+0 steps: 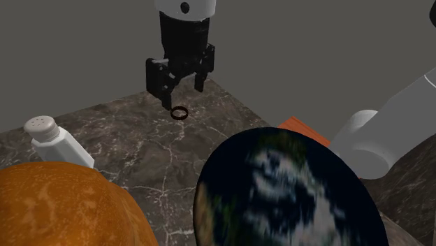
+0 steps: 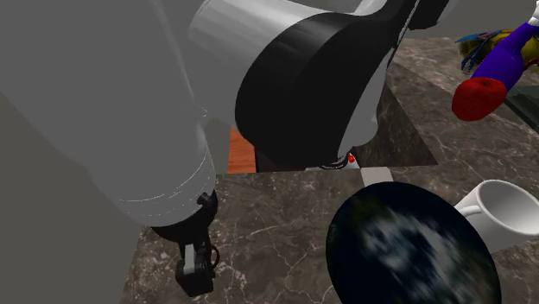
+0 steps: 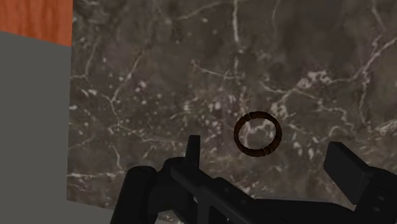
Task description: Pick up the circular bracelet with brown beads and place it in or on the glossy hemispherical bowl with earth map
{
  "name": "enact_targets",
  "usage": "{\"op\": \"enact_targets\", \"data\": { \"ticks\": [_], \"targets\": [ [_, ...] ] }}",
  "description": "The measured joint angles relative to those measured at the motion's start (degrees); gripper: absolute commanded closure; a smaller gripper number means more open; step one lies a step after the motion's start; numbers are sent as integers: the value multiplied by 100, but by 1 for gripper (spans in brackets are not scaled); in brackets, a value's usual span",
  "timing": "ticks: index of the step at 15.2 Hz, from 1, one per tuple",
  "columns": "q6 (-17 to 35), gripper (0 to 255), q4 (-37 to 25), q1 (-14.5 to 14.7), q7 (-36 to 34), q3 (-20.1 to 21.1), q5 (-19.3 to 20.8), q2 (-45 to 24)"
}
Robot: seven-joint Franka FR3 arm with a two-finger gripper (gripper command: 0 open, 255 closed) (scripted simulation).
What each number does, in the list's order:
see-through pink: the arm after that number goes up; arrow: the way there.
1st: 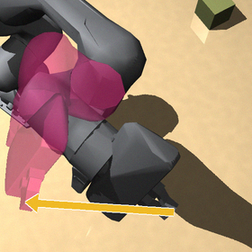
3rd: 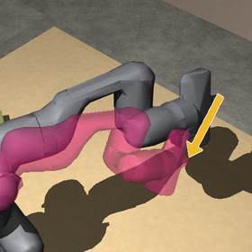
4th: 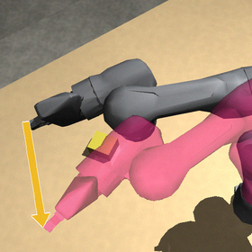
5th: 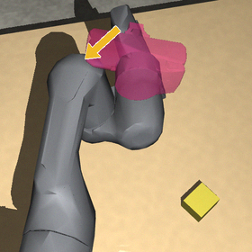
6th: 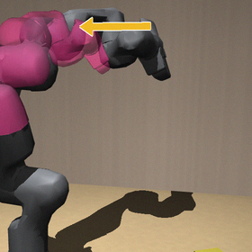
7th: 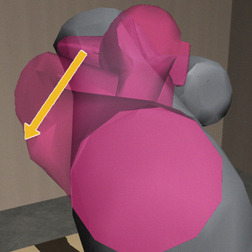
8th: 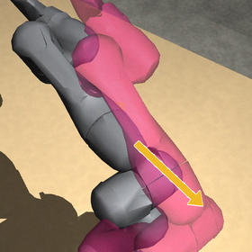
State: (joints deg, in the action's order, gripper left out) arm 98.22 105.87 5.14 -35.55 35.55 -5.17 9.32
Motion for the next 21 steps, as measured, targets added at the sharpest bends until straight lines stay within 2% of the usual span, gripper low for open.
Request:
{"op": "enact_targets", "data": {
  "ticks": [7, 14, 15, 21],
  "targets": [
    [489, 0, 399, 17, -64, 56, 20, -109],
    [580, 0, 492, 26, -73, 67, 13, -102],
    [580, 255, 492, 26, -73, 67, 13, -102],
    [585, 255, 479, 26, -75, 64, 10, -87]
  ]
}}
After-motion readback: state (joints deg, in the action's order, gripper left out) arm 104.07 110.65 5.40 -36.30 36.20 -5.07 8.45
